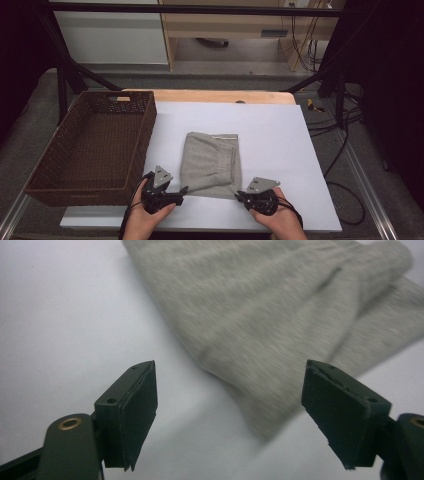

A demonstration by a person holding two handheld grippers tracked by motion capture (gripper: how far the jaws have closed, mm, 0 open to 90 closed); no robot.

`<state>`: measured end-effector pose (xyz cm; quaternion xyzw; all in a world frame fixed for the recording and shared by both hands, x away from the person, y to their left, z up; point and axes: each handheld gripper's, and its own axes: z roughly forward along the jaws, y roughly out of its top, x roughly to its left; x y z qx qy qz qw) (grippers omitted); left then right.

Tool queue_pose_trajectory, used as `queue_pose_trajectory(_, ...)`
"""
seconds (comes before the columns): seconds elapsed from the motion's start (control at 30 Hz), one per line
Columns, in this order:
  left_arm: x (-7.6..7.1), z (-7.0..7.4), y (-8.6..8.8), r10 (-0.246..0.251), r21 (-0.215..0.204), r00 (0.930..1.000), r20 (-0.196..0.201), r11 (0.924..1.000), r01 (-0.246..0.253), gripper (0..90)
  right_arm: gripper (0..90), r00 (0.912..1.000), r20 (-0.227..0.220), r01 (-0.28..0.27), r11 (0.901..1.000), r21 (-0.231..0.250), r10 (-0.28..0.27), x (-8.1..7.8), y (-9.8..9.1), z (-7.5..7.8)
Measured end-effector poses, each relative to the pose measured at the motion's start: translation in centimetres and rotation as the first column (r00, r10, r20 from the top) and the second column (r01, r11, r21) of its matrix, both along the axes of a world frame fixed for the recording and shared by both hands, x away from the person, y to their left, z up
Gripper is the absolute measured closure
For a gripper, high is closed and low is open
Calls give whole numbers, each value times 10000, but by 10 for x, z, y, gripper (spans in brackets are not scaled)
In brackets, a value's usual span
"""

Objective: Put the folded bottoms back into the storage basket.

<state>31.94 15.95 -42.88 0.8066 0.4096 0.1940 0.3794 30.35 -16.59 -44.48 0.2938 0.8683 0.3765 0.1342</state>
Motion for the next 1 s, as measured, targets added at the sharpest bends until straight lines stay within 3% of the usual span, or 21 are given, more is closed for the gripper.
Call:
queue_pose_trajectory(0.1, 0, 1, 0, 63, -84, 10000, 77, 9999, -62, 229, 835, 10000, 83, -15, 10000, 11, 15, -10, -7, 0)
queue_pose_trajectory(0.23, 0, 1, 0, 66, -56, 9999, 99, 10000, -65, 229, 820, 9998, 177, 63, 10000, 15, -64, -9, -8, 0)
queue_pose_trajectory(0.33, 1, 1, 1, 48, -64, 9999, 133, 10000, -48, 229, 684, 9997, -7, 224, 9997, 70, -224, -8, -8, -2)
queue_pose_trajectory(0.37, 1, 1, 1, 48, -64, 9999, 133, 10000, -48, 229, 684, 9997, -7, 224, 9997, 70, -224, -8, -8, -2)
queue_pose_trajectory(0.4, 2, 0, 0, 25, -121, 9999, 101, 9999, -24, 228, 557, 9991, 118, 408, 9990, 164, -410, -7, -7, -2)
queue_pose_trajectory(0.43, 2, 0, 0, -17, -87, 10000, 77, 10000, 18, 227, 508, 9985, 162, 511, 9983, 266, -515, -6, -7, -2)
queue_pose_trajectory(0.57, 3, 2, -3, -68, -54, 9998, 166, 10000, 69, 223, 423, 9986, -78, 533, 9984, 178, -531, -3, 1, -6)
queue_pose_trajectory(0.7, 9, 10, -8, 29, -108, 9991, 435, 9999, -25, 176, 445, 9992, -74, 395, 9992, -114, -396, -1, 7, -8)
queue_pose_trajectory(0.77, 17, 15, -11, 82, -40, 9988, 485, 10000, -80, 164, 579, 9982, 271, 547, 9978, -365, -537, 0, 9, -9)
queue_pose_trajectory(0.87, 39, 22, -16, 249, -270, 9989, 409, 9994, -238, 143, 704, 9982, 321, 512, 9981, -353, -500, 1, 6, -8)
queue_pose_trajectory(0.9, 39, 22, -16, 249, -270, 9989, 409, 9994, -238, 137, 734, 9985, 292, 479, 9982, -367, -468, 1, 5, -8)
queue_pose_trajectory(0.93, 51, 24, -19, 269, -113, 9986, 458, 9996, -264, 128, 748, 9984, 346, 464, 9982, -392, -450, 2, 6, -9)
queue_pose_trajectory(1.0, 57, 24, -20, 272, -58, 9987, 442, 9996, -270, 117, 760, 9984, 367, 444, 9981, -417, -429, 2, 6, -9)
